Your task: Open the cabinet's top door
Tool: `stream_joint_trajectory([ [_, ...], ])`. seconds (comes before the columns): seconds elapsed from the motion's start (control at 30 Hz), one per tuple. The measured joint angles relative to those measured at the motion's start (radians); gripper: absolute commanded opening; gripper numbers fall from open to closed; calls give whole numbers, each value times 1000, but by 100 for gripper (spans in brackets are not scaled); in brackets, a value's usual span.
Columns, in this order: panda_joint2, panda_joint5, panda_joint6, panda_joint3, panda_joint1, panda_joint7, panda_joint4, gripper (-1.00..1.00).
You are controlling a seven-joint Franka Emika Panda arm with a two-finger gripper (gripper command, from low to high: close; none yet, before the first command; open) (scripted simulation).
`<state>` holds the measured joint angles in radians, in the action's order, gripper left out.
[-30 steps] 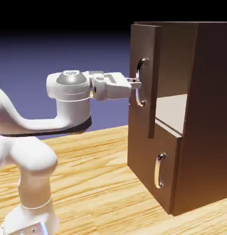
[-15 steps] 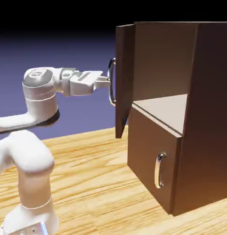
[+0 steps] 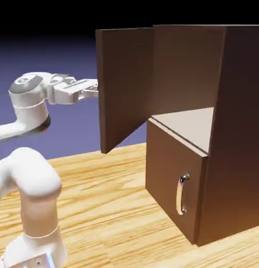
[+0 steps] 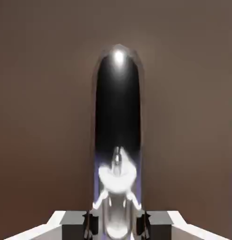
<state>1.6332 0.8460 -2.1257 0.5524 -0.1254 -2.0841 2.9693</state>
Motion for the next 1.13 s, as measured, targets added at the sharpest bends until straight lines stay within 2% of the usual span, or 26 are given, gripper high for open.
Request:
stream_joint_trajectory([
  [0.17, 123, -208, -137, 76, 175, 140, 18, -100],
  [0.57, 93, -474, 350, 422, 346, 154, -332, -100],
  [1.1, 22, -543, 882, 568, 773, 192, -910, -100],
  [1.13, 20, -543, 891, 569, 782, 194, -922, 100],
])
